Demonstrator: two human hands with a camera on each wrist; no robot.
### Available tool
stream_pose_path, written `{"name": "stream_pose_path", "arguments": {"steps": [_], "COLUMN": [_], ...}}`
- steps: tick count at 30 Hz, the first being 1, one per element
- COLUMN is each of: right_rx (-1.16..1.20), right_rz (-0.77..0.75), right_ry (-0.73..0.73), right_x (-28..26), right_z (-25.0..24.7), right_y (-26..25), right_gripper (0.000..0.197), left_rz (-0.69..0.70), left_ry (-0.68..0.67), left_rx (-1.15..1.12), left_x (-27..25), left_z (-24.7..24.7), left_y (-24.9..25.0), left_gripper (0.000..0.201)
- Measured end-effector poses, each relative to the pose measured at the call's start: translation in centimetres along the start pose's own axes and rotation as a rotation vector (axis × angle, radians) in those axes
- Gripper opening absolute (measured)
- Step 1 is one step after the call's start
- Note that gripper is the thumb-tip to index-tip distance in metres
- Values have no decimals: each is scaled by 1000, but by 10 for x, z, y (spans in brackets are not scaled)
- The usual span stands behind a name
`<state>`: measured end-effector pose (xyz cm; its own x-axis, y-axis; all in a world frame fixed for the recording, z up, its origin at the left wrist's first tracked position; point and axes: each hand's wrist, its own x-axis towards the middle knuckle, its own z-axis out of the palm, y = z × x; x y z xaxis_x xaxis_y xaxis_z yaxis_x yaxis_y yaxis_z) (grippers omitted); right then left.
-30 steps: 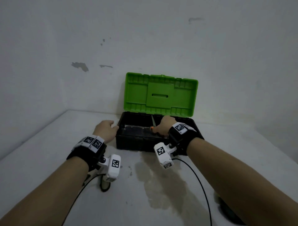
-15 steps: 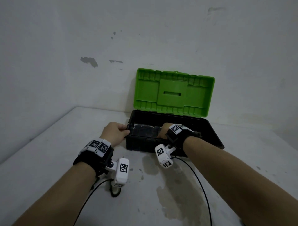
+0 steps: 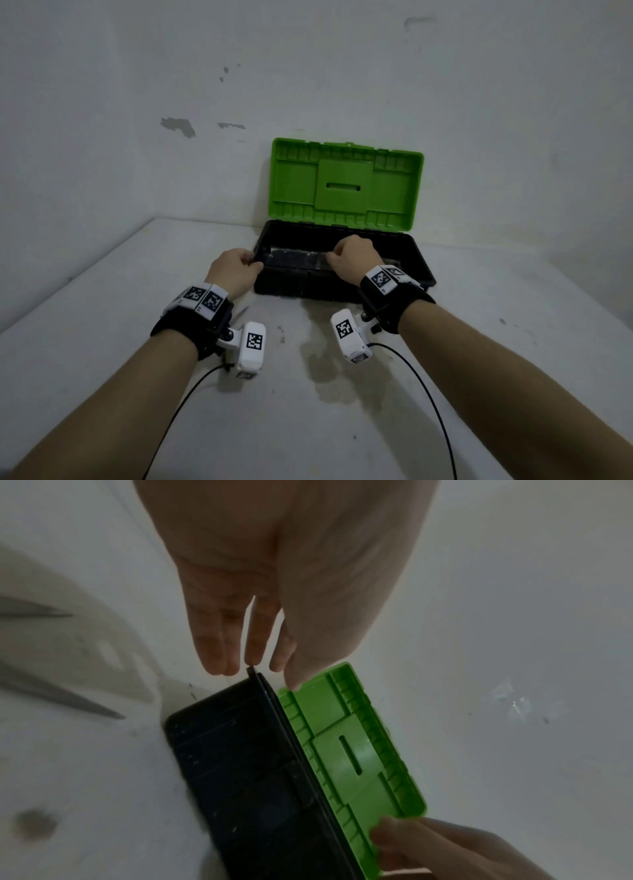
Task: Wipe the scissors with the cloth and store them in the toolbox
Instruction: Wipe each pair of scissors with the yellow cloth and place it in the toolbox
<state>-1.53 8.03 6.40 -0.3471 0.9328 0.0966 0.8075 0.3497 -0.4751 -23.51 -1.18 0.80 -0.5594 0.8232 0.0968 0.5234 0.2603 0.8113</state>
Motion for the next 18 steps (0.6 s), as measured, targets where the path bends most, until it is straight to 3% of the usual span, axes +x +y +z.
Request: {"name": "stream_pose_path", "arguments": {"steps": [3, 8, 12, 18], "right_rx": [-1, -191, -337, -315], "right_rz": [23, 230, 395, 396], "right_ry": [43, 74, 35, -1], "right_x": [-52, -117, -140, -145], "right_z": [-18, -29, -28, -21], "right_y": [28, 111, 163, 172], "right_gripper": [24, 34, 45, 42], "left_rz": [2, -14, -8, -50], "left_ry": [4, -71, -40, -67], "left_rx": [54, 176, 307, 636], "left_x": [-38, -96, -122, -136], "left_z": [3, 10, 2, -11], "left_y": [5, 7, 7, -3], "left_gripper": [39, 42, 43, 38]}}
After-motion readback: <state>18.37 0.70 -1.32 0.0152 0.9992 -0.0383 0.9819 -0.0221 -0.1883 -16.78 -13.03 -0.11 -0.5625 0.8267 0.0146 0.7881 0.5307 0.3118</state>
